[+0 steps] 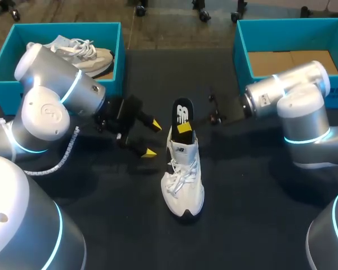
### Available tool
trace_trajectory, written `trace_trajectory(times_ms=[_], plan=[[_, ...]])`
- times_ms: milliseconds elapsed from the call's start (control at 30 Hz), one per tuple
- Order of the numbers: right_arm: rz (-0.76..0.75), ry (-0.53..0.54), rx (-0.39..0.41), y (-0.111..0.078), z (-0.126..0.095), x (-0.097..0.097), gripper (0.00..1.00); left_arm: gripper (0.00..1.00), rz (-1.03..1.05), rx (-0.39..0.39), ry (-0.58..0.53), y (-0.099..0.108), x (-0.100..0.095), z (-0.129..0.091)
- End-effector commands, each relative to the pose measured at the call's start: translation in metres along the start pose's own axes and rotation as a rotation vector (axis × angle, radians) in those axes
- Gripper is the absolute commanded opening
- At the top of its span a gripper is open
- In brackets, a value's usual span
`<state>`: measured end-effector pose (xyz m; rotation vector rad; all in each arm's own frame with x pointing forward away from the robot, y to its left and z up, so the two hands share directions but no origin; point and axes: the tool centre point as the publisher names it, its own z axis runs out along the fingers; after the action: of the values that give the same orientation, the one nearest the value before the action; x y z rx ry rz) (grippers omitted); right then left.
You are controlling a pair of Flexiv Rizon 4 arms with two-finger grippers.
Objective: Take the shoe out of the shoebox, open the shoe tongue, remove and reinsert the insole, then place the shoe into the shoebox
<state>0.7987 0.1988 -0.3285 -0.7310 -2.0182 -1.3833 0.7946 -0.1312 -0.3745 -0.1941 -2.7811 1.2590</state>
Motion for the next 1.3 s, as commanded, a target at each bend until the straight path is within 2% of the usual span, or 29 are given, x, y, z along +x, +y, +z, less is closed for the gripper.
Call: trace_trajectory(times_ms=[33, 300, 533, 567, 600, 633, 733, 1033, 1300], plan=[[0.023, 0.013, 0.000, -0.010, 0.008, -0.001, 0.00, 1.00, 0.003, -0.002, 0.000, -0.002, 0.003, -0.001], [0.094, 0.039, -0.006, -0.036, 0.020, 0.007, 0.00, 1.00, 0.006, -0.004, 0.008, -0.003, 0.004, 0.002], [0.122, 0.046, 0.004, -0.042, 0.022, 0.007, 0.00, 1.00, 0.008, -0.005, 0.017, -0.004, 0.005, 0.005], [0.121, 0.045, 0.004, -0.042, 0.020, 0.007, 0.00, 1.00, 0.007, -0.005, 0.017, -0.004, 0.005, 0.005], [0.116, 0.040, 0.005, -0.040, 0.018, 0.007, 0.10, 1.00, 0.006, -0.006, 0.017, -0.003, 0.005, 0.005], [0.112, 0.036, 0.006, -0.038, 0.017, 0.008, 0.15, 1.00, 0.005, -0.006, 0.016, -0.003, 0.005, 0.005], [0.096, 0.019, 0.016, -0.031, 0.013, 0.010, 0.24, 1.00, 0.001, -0.006, 0.014, -0.002, 0.005, 0.004], [0.068, -0.004, 0.037, -0.013, 0.001, 0.010, 0.28, 1.00, -0.006, -0.005, 0.006, 0.000, 0.004, 0.003], [0.050, 0.001, 0.048, -0.003, -0.003, 0.000, 0.28, 1.00, -0.009, -0.003, 0.002, 0.002, 0.003, 0.001]])
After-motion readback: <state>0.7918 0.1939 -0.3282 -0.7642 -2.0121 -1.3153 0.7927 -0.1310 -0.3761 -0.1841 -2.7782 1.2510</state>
